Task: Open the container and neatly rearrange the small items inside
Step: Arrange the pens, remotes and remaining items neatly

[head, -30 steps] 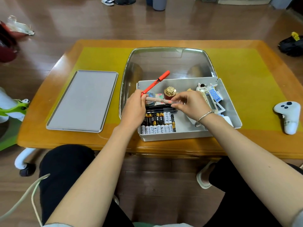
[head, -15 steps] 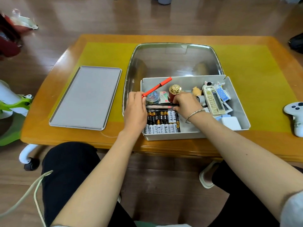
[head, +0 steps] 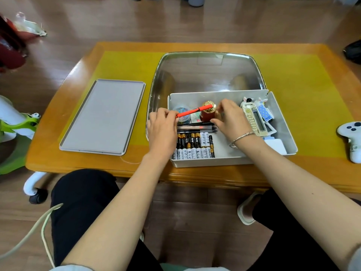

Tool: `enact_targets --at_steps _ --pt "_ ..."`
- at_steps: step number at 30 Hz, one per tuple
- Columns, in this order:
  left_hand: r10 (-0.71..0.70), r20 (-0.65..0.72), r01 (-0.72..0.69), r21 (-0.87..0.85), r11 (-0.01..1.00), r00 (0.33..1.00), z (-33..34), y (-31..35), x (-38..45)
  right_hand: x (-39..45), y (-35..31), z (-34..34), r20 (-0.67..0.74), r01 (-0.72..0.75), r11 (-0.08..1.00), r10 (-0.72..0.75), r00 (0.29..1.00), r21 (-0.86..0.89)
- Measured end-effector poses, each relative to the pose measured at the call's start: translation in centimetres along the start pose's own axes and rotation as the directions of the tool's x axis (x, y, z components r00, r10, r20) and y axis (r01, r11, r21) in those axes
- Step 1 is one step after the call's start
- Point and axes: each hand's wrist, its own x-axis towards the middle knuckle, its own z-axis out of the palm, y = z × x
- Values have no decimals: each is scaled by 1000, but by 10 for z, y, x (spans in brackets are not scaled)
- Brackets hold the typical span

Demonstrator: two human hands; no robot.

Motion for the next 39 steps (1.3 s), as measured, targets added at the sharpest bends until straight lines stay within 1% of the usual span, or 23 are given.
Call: enact_targets --at_steps 2,5,8,10,13,15,18,21,23,25,26,28,30,32,36,39 --pt "68 -2 -67 39 997 998 -2 1 1 -3 1 -6 -6 75 997 -75 997 -11" --pt "130 23 -130 1 991 991 -5 1 3 -2 1 -10 48 150 988 -148 988 -41" --pt "146 35 -144 -37 989 989 -5 0 3 -2 3 -14 67 194 981 -192 979 -30" --pt "146 63 -145 -21 989 987 -5 0 3 -3 4 -16 76 215 976 -212 974 -31" --pt "149 114 -159 92 983 982 -7 4 4 -5 7 -16 95 213 975 -207 974 -56" --pt "122 131 -141 148 979 984 -9 8 2 -6 10 -13 133 197 978 -186 973 -74" --pt "103 127 -124 171 977 987 -13 15 -5 -6 11 -3 204 141 985 -119 972 -98" --pt "173 126 -190 141 972 977 -13 24 -13 -1 5 10 235 108 985 -75 969 -131" --pt "248 190 -265 69 962 950 -12 31 -15 4 1 16 260 93 979 -43 965 -182" --pt "297 336 -314 -4 950 894 -8 36 -16 7 0 18 264 74 977 -20 964 -198" --pt "294 416 -309 -32 951 861 -6 37 -17 8 1 18 264 75 977 -20 964 -201" --pt "244 548 -266 -41 963 800 -1 38 -18 7 2 18 267 93 973 -34 963 -211" --pt "187 629 -234 -8 972 755 3 38 -19 6 3 18 267 110 969 -49 962 -220" --pt "152 663 -223 22 975 733 5 38 -19 6 4 17 266 116 970 -56 962 -215" --pt "109 674 -180 35 983 731 6 38 -19 9 4 16 264 111 970 -52 963 -215" --pt "64 711 -140 49 989 701 6 39 -18 9 4 16 284 119 968 -52 957 -223"
